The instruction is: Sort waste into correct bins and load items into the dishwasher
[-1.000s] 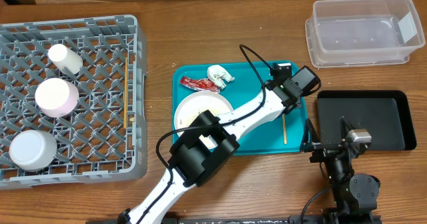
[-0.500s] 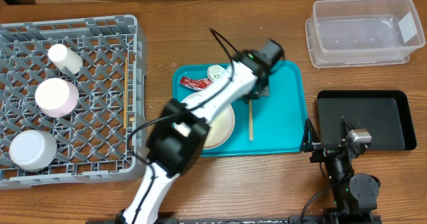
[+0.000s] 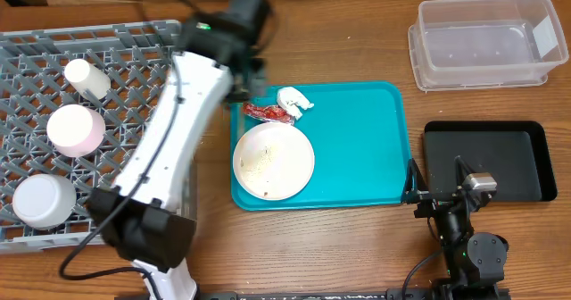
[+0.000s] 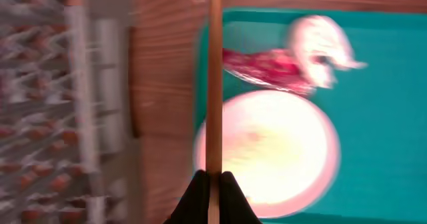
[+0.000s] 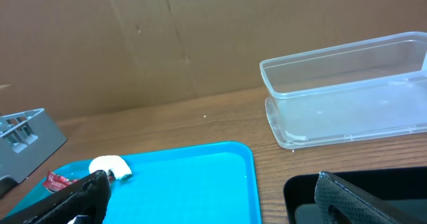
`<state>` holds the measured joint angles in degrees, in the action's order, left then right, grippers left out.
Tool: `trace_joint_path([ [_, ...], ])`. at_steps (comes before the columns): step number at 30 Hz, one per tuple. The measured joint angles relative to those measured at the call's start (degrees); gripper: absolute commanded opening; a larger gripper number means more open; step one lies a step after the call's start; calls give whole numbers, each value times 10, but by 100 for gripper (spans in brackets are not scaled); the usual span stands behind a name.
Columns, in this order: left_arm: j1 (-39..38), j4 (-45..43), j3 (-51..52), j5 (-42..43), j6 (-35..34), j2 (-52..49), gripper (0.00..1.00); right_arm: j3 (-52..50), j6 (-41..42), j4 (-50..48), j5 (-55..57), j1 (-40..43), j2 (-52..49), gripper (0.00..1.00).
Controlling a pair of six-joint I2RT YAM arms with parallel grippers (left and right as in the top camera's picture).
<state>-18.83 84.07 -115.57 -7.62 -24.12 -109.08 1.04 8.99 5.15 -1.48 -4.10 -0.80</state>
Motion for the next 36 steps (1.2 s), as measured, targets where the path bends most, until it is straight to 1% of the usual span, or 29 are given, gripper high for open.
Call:
trace_joint_path([
  [5,76,15,0,-31,70,-1,4,0,0,0,0,0,0,100],
  [10,124,-10,0,-39,126,-9,4,0,0,0,0,0,0,100],
  [15,163,-29,0,-43,186,-38,4,0,0,0,0,0,0,100],
  [20,182,-40,0,-45,226,-85,4,0,0,0,0,0,0,100],
  [27,205,-47,1,-46,235,-134,4,0,0,0,0,0,0,100],
  [28,209,-47,1,-46,235,-135,15,0,0,0,0,0,0,100],
  [29,217,-46,1,-46,238,-135,56,0,0,0,0,0,0,100],
  [30,221,-46,1,-46,237,-135,88,0,0,0,0,0,0,100],
  [31,225,-46,1,-45,237,-135,100,0,0,0,0,0,0,100],
  [36,242,-46,1,-17,236,-135,100,0,0,0,0,0,0,100],
])
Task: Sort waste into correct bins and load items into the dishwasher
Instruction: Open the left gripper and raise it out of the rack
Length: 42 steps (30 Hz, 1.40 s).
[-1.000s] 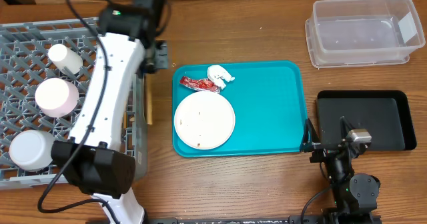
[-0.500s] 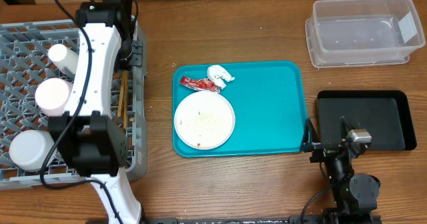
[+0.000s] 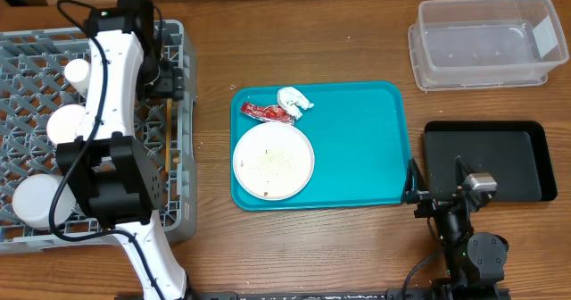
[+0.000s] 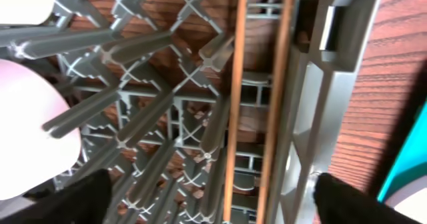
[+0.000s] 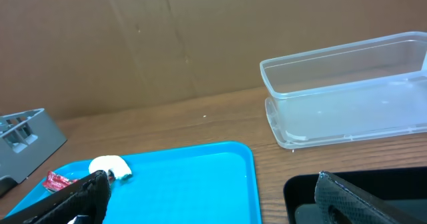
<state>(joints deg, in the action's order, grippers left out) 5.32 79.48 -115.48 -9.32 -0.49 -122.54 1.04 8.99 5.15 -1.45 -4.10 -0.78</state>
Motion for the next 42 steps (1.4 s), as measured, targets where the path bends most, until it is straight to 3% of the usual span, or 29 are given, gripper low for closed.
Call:
trace_joint_path([
  [11,0,37,-5,125,1,0,100,0,0,0,0,0,0,100],
  [15,0,68,-51,198,4,0,100,0,0,0,0,0,0,100],
  [20,0,99,-143,365,7,2,100,0,0,0,0,0,0,100],
  [26,-14,119,-162,559,7,9,100,0,0,0,0,0,0,100],
  [33,-112,122,-162,571,7,9,97,0,0,0,0,0,0,100],
  [36,-160,113,-162,569,5,9,100,0,0,0,0,0,0,100],
  [42,-167,99,-162,452,-94,9,100,0,0,0,0,0,0,100],
])
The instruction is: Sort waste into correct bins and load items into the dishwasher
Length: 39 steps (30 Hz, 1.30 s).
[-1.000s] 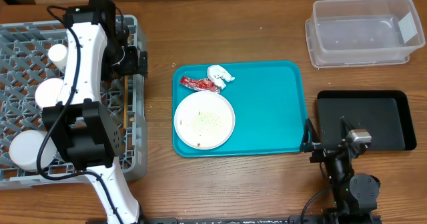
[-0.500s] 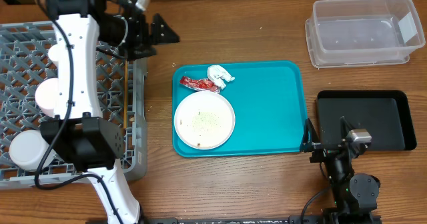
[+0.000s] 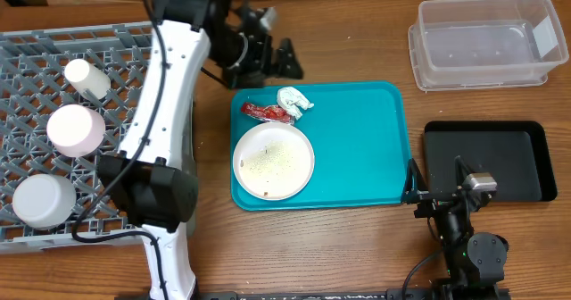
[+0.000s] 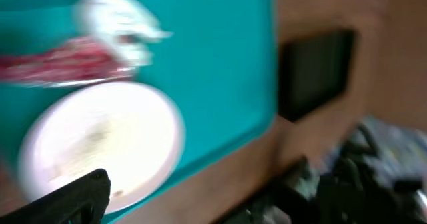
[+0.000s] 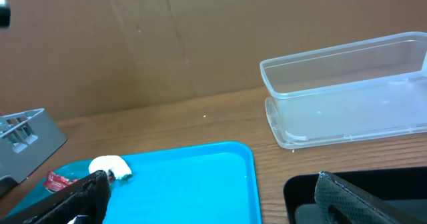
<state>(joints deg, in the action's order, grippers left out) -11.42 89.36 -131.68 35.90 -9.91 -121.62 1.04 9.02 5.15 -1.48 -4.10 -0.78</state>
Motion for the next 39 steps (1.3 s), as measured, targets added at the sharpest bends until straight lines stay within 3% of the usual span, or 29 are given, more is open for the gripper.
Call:
trace_joint_path([
  [5,99,36,0,-114,-88,0,100,0,0,0,0,0,0,100],
  [14,261,71,0,-199,-145,0,100,0,0,0,0,0,0,100],
  [19,298,73,0,-240,-139,0,100,0,0,0,0,0,0,100],
  [27,310,73,0,-422,-93,0,100,0,21,-41,-34,0,0,100],
  [29,310,73,0,-443,-89,0,100,0,90,-89,-112,0,0,100],
  [33,310,73,0,-460,-85,0,100,0,305,-210,-258,0,1,100],
  [36,310,73,0,-467,-81,0,100,0,476,-266,-293,0,2,100],
  [39,310,72,0,-470,-81,0,100,0,552,-368,-283,0,-1,100],
])
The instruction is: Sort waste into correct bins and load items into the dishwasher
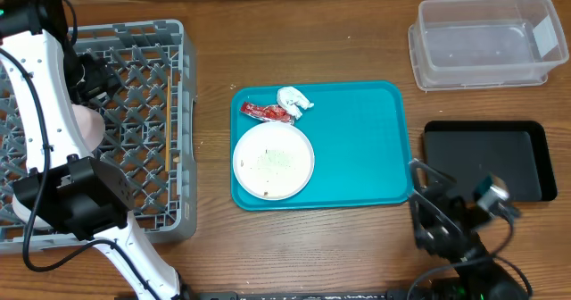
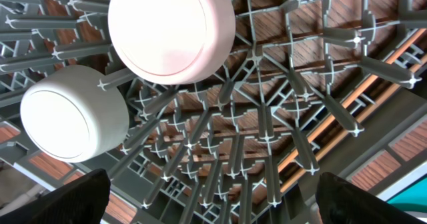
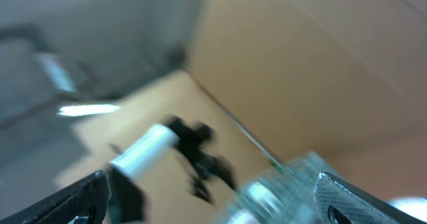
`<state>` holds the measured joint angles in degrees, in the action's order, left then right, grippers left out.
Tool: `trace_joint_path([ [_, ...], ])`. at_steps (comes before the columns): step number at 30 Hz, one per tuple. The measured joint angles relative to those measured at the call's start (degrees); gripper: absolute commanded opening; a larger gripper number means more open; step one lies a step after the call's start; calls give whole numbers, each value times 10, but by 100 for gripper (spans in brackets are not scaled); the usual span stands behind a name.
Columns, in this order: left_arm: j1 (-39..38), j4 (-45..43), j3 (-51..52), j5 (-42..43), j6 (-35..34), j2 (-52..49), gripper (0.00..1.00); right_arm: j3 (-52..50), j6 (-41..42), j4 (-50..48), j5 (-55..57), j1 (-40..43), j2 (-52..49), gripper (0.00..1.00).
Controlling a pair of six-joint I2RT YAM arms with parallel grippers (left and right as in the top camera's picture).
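My left gripper (image 1: 93,79) hangs open over the far left of the grey dish rack (image 1: 143,32), and nothing is between its fingers (image 2: 67,201). Below it stand a pink cup (image 2: 170,31) and a white cup (image 2: 73,114) among the rack's pegs. Wooden chopsticks (image 1: 169,126) lie in the rack's right side and show as chopsticks (image 2: 347,114) in the left wrist view. The teal tray (image 1: 366,148) carries a white plate (image 1: 273,161), a red wrapper (image 1: 266,112) and a crumpled white tissue (image 1: 293,98). My right gripper (image 1: 431,202) is open at the near right. Its wrist view is blurred and tilted upward.
A clear plastic bin (image 1: 486,41) stands at the far right. A black tray (image 1: 486,157) lies just beyond the right arm. Bare wood separates the rack from the teal tray.
My left gripper was open near the tray's far left corner and is now over the rack's far left, above the cups. The right arm has shifted, and its view now tilts upward, blurred.
My left gripper was shut on a wooden chopstick by the tray's left edge. Then it stood open over the rack's right side with chopsticks lying in it. It then hung open near the tray's far corner and is now over the rack. The right arm moved only last.
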<state>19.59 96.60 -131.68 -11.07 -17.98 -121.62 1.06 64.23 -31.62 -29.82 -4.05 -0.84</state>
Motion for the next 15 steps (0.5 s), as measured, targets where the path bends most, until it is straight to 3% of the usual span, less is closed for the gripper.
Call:
trace_joint_path([
  [3,0,0,0,-2,0,0,100,11,40,-23,31,0,3,100],
  [7,0,0,0,-3,0,0,100,84,41,47,73,0,-17,100],
  [12,0,0,0,-3,1,0,100,327,-88,293,70,0,-153,100],
  [15,0,0,0,-4,2,0,100,497,-193,462,22,-1,-303,99],
])
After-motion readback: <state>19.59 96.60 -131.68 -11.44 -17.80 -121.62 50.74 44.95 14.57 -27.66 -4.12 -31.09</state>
